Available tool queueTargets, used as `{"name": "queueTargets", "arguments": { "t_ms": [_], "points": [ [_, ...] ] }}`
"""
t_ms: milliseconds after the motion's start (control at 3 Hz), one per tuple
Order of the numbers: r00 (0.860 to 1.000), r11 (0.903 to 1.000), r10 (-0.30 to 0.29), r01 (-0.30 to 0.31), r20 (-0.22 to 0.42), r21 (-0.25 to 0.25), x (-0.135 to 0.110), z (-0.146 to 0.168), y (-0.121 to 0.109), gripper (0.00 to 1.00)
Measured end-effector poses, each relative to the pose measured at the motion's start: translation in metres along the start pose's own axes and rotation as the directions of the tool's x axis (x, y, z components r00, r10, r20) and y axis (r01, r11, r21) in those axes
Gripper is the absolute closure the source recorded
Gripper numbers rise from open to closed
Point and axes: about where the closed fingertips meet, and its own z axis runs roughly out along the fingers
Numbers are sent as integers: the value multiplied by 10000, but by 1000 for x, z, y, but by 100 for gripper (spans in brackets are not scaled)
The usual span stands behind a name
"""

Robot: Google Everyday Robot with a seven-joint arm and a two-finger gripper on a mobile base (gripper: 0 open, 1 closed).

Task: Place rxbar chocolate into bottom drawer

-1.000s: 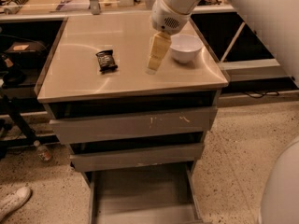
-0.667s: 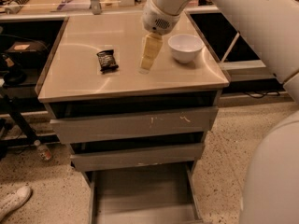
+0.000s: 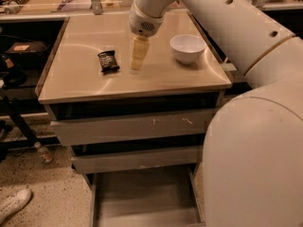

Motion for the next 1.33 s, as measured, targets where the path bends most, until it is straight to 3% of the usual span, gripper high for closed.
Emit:
{"name": "queueTargets", "arguments": {
  "t_ms": [667, 1333],
  "points": [
    [9994, 9995, -300, 298, -156, -104, -7, 7, -7, 0],
    [9956, 9934, -917, 928, 198, -678, -35, 47, -35, 0]
  ]
}}
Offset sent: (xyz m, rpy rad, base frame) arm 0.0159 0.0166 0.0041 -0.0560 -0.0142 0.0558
